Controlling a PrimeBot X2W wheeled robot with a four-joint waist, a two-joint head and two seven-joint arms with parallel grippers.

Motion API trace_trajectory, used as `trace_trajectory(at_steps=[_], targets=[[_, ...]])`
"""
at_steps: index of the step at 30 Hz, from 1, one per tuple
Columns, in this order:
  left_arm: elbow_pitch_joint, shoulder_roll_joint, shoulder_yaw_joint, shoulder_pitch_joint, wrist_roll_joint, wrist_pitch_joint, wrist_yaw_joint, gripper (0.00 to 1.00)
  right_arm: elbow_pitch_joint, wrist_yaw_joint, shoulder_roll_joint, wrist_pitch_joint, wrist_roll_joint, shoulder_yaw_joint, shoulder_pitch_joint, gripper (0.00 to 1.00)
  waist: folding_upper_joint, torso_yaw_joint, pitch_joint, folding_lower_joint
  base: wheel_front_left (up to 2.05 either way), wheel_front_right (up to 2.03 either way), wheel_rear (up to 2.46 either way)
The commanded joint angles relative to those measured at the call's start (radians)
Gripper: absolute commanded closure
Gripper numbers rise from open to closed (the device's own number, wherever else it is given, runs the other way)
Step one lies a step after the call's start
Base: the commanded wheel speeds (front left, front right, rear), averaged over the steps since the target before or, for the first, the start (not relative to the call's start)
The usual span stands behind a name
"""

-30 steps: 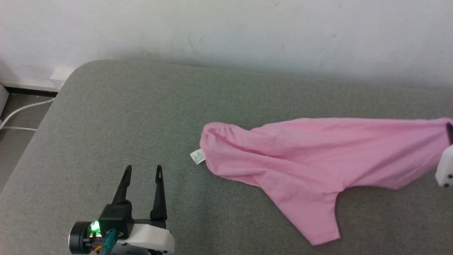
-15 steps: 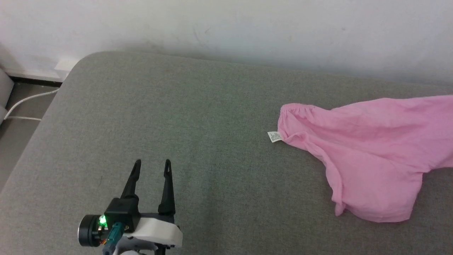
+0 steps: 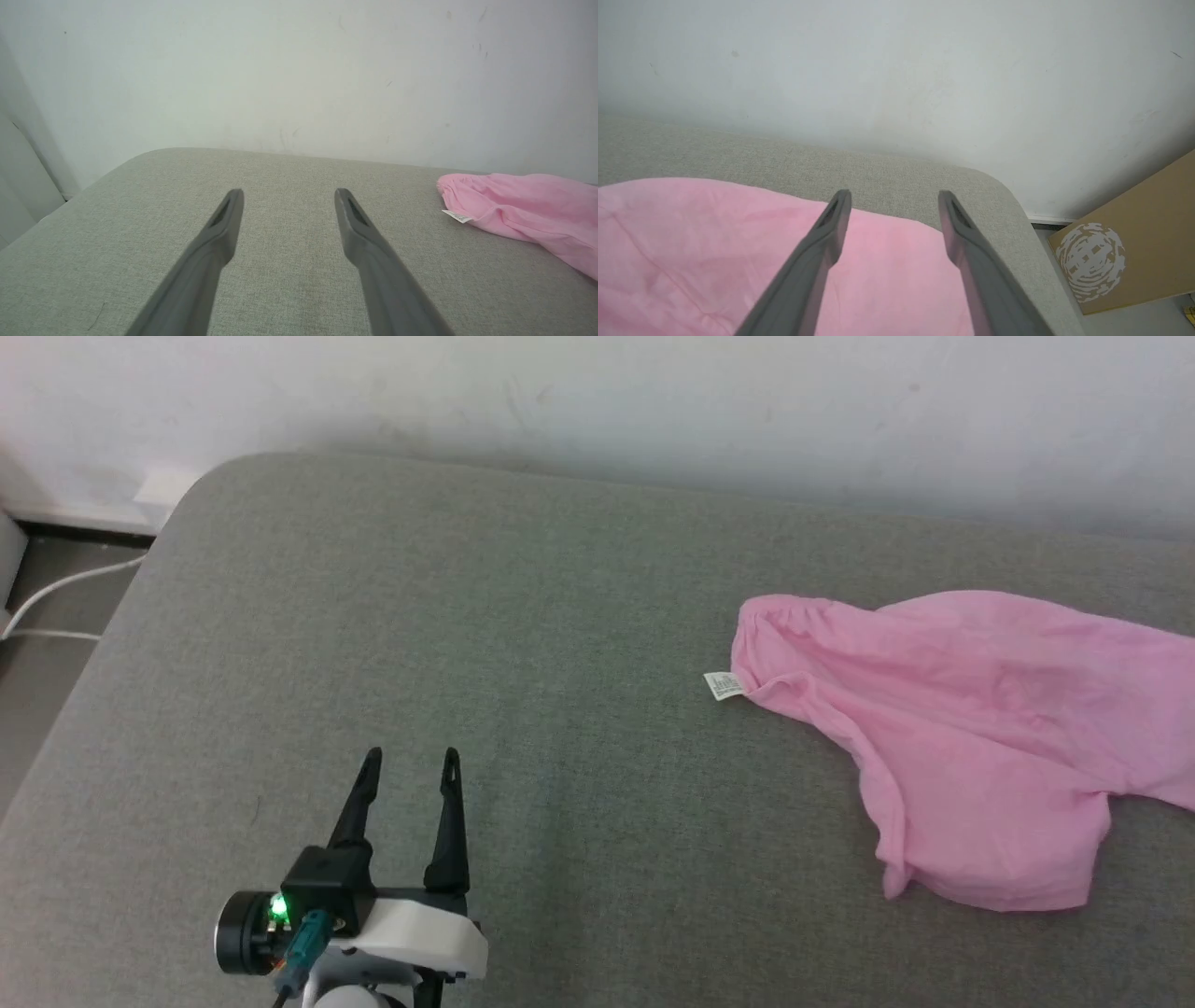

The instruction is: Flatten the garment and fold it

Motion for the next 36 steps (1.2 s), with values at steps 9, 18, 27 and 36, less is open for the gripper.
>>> trace_trajectory(at_steps=[9,18,27,36], targets=[[0.000,-0.005,0.032,0.010,0.000,-0.005,-0.015,0.00,-0.125,-0.001,0.088,-0.054,0.185,0.227,0.066,0.00,0.0000,-0.089,-0.076,-0.0002,0.00,0.00,0.00],[0.010,-0.010,0.034,0.027,-0.002,-0.005,-0.027,0.00,-0.511,-0.001,0.070,0.236,0.421,0.589,0.349,0.00,0.0000,-0.126,-0.069,-0.0002,0.00,0.00,0.00],[0.039,-0.013,0.011,0.011,-0.004,-0.005,-0.033,0.00,-0.722,-0.001,0.054,0.540,0.485,0.709,0.475,0.00,0.0000,-0.104,-0.036,-0.0002,0.00,0.00,0.00],[0.056,-0.015,-0.001,-0.007,-0.004,-0.005,-0.032,0.00,-0.618,-0.001,0.089,0.568,0.446,0.703,0.436,0.00,0.0000,-0.049,-0.001,-0.0002,0.00,0.00,0.00]])
